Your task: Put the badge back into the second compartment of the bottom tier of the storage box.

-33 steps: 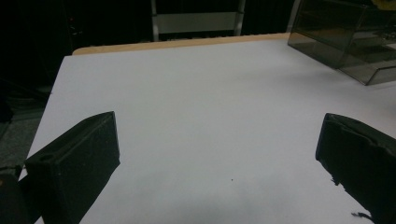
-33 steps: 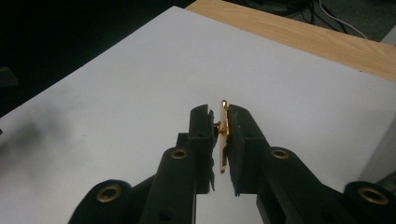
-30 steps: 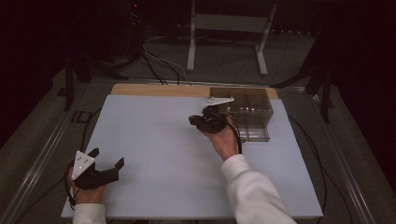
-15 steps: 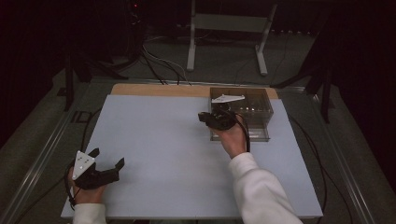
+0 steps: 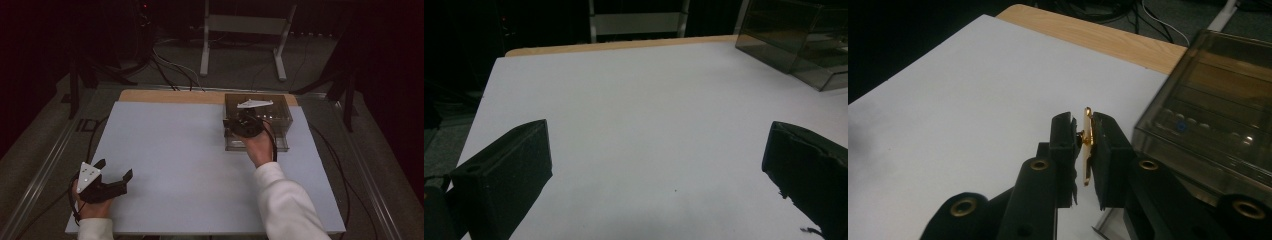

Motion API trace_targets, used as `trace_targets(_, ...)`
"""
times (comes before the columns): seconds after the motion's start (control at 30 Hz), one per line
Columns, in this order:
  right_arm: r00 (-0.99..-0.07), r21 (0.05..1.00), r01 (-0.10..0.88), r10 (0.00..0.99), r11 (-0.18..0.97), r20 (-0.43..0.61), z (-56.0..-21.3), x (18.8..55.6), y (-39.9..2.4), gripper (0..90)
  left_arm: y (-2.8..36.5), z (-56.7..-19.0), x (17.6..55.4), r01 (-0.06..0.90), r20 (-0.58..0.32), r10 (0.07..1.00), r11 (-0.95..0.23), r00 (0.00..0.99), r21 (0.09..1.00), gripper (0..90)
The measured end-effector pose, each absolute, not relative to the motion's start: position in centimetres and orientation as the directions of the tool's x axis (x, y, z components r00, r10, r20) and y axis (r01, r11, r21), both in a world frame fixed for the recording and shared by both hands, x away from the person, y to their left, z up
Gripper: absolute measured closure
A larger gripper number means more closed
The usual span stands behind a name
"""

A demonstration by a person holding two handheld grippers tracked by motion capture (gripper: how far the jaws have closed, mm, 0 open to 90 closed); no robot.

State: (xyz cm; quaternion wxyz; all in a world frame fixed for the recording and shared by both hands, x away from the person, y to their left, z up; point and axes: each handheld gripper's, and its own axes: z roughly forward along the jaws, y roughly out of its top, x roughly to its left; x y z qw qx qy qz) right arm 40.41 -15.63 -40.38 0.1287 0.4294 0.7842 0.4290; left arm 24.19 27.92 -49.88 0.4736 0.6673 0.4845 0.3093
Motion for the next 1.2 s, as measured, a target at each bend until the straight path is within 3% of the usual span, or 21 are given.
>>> trace_targets(1.2, -0.512, 0.765, 0.599, 0.848, 0.236, 0.139, -41.3, 41.3, -20.1, 81.0, 27.9, -50.1, 24.3, 0.363, -0.046, 0.94, -0.084, 0.337, 0.928, 0.3)
